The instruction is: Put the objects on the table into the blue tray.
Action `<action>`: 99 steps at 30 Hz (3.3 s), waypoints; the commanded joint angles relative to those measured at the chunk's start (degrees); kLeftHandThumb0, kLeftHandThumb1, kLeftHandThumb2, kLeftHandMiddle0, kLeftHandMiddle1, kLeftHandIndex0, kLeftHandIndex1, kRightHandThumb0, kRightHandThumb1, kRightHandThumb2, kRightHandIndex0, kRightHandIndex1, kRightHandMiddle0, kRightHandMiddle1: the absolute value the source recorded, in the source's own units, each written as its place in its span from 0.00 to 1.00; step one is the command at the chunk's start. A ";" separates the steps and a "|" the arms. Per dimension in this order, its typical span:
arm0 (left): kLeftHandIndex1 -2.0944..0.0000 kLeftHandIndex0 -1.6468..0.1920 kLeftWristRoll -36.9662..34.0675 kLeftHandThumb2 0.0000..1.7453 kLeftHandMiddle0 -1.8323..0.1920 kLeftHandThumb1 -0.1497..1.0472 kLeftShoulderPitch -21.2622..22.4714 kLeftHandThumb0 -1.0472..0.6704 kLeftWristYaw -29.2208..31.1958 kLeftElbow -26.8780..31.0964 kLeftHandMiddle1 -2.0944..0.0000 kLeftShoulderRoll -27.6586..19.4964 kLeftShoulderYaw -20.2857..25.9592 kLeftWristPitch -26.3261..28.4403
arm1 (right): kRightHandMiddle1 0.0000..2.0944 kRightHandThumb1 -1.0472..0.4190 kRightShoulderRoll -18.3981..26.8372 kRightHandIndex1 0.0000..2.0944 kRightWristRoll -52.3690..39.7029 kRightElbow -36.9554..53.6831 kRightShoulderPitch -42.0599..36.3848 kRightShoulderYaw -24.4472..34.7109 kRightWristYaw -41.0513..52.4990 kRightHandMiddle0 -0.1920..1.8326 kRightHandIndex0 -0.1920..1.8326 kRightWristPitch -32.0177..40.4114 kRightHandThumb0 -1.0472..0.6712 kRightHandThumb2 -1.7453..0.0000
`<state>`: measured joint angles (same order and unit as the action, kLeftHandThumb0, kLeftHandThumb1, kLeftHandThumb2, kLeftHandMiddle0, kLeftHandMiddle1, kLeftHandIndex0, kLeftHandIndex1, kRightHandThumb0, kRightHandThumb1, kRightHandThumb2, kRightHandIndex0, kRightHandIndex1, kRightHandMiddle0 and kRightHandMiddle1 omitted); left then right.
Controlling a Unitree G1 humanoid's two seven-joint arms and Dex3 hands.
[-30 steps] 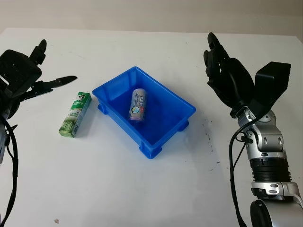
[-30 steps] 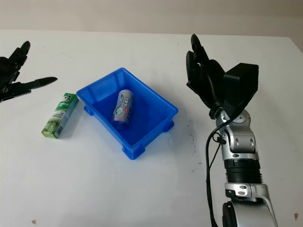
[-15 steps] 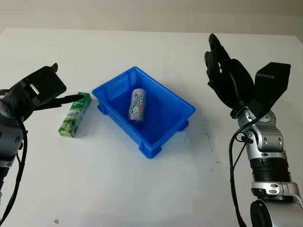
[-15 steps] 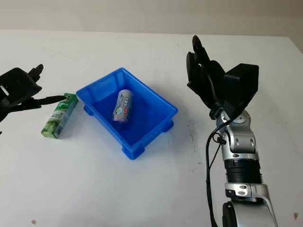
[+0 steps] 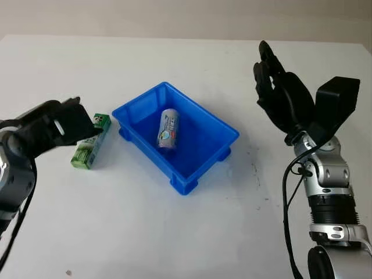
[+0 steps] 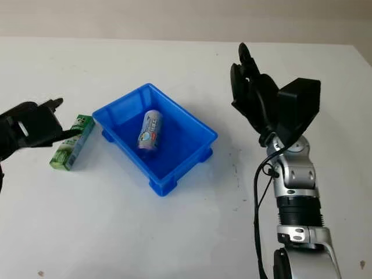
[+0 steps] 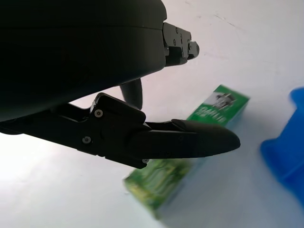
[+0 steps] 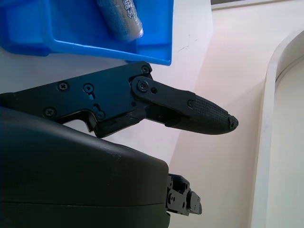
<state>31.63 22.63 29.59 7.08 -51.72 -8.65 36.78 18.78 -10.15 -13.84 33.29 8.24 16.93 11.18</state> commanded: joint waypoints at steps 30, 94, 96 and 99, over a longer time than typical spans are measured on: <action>0.00 0.64 16.91 0.31 0.50 1.00 -1.68 0.10 2.59 2.94 0.00 4.94 -3.38 -4.30 | 0.00 0.00 -0.41 0.00 -1.37 0.31 0.03 0.94 -0.68 0.00 0.00 -1.10 0.22 0.62; 0.18 0.99 31.14 0.08 0.63 1.00 3.21 0.47 -2.00 -6.73 0.00 9.13 -3.19 -14.52 | 0.00 0.00 -0.40 0.00 -1.54 1.62 -0.61 2.46 -3.46 0.00 0.00 -2.90 0.28 0.64; 0.05 1.00 31.28 0.09 0.62 1.00 3.64 0.46 -1.68 -6.01 0.00 8.42 -2.03 -13.67 | 0.00 0.00 -0.51 0.00 -1.68 1.68 -0.62 2.50 -3.47 0.00 0.00 -2.60 0.27 0.64; 0.01 0.87 31.13 0.11 0.55 1.00 4.48 0.46 -0.35 -5.40 0.00 7.70 -0.87 -12.33 | 0.00 0.00 -0.69 0.00 -2.10 1.75 -0.66 2.64 -3.43 0.00 0.00 -2.28 0.27 0.64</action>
<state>62.66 25.67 28.60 0.51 -42.89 -10.66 23.87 18.54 -11.80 -13.38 33.27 10.38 13.38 9.03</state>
